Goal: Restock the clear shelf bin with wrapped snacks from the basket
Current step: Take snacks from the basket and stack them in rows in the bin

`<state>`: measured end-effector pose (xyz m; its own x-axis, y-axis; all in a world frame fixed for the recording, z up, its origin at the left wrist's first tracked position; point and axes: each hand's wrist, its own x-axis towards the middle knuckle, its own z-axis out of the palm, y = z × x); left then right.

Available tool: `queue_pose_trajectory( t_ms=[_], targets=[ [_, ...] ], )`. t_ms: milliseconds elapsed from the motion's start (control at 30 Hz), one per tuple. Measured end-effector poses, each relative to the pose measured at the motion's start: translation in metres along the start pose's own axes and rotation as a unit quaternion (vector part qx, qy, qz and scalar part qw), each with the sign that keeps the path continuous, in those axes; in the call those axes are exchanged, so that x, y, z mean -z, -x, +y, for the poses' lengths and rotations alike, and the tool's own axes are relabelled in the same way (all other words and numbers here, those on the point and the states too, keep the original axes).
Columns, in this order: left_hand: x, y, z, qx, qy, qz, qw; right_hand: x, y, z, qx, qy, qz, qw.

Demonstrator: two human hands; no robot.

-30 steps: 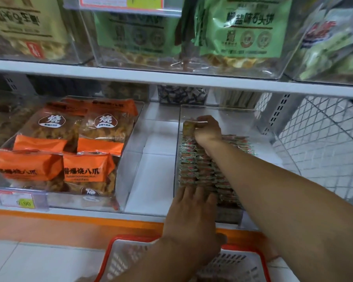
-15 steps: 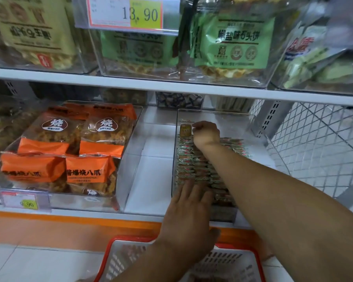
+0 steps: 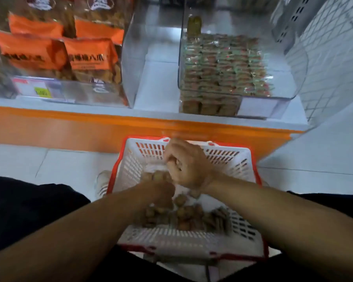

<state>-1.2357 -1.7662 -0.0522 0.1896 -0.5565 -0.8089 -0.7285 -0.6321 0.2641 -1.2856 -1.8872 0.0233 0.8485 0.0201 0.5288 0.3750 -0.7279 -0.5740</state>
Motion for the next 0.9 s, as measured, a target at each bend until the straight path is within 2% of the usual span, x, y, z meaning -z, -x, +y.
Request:
queue_pose_trajectory(
  t_ms=[33, 67, 133, 167, 200, 267, 300, 367, 467, 533, 600, 667, 733, 833, 900],
  targets=[
    [-0.021, -0.009, -0.009, 0.02, 0.023, -0.018, 0.999, -0.014, 0.029, 0.016, -0.105, 0.049, -0.123, 0.986],
    [-0.037, -0.017, -0.016, 0.032, 0.035, -0.024, 0.999, -0.025, 0.059, 0.035, -0.212, 0.108, -0.252, 0.938],
    [-0.059, -0.032, -0.021, 0.039, 0.077, -0.023, 0.996, -0.035, 0.118, 0.07, -0.372, 0.159, -0.453, 0.794],
    [-0.063, -0.037, -0.019, 0.025, 0.102, -0.023, 0.994, -0.034, 0.145, 0.083, -0.418, 0.154, -0.512, 0.735],
    [-0.066, -0.043, -0.016, 0.009, 0.118, -0.021, 0.993, -0.032, 0.166, 0.092, -0.443, 0.152, -0.549, 0.693],
    [-0.075, -0.058, -0.012, -0.014, 0.144, -0.006, 0.99, -0.032, 0.195, 0.103, -0.47, 0.161, -0.581, 0.645],
    [-0.079, -0.066, -0.008, -0.019, 0.156, -0.001, 0.988, -0.035, 0.203, 0.106, -0.473, 0.167, -0.589, 0.633],
    [-0.09, -0.081, 0.0, -0.03, 0.156, 0.007, 0.987, -0.043, 0.21, 0.11, -0.467, 0.169, -0.596, 0.631],
    [-0.107, -0.097, 0.014, -0.084, 0.172, 0.041, 0.981, -0.057, 0.228, 0.116, -0.491, 0.125, -0.564, 0.652],
    [-0.122, -0.105, 0.019, -0.05, 0.177, 0.039, 0.982, -0.061, 0.241, 0.122, -0.505, 0.095, -0.516, 0.686],
    [-0.133, -0.113, 0.019, 0.027, 0.186, 0.016, 0.982, -0.066, 0.247, 0.127, -0.512, 0.078, -0.493, 0.699],
    [-0.139, -0.118, 0.017, 0.083, 0.235, 0.007, 0.969, -0.075, 0.242, 0.129, -0.508, 0.055, -0.483, 0.711],
    [-0.138, -0.119, 0.013, 0.091, 0.29, 0.014, 0.953, -0.084, 0.232, 0.131, -0.486, -0.009, -0.474, 0.734],
    [-0.132, -0.119, 0.002, 0.102, 0.369, 0.029, 0.923, -0.091, 0.218, 0.135, -0.55, -0.181, -0.387, 0.718],
    [-0.126, -0.118, -0.005, 0.109, 0.401, 0.029, 0.909, -0.091, 0.205, 0.136, -0.578, -0.237, -0.332, 0.707]
  ],
)
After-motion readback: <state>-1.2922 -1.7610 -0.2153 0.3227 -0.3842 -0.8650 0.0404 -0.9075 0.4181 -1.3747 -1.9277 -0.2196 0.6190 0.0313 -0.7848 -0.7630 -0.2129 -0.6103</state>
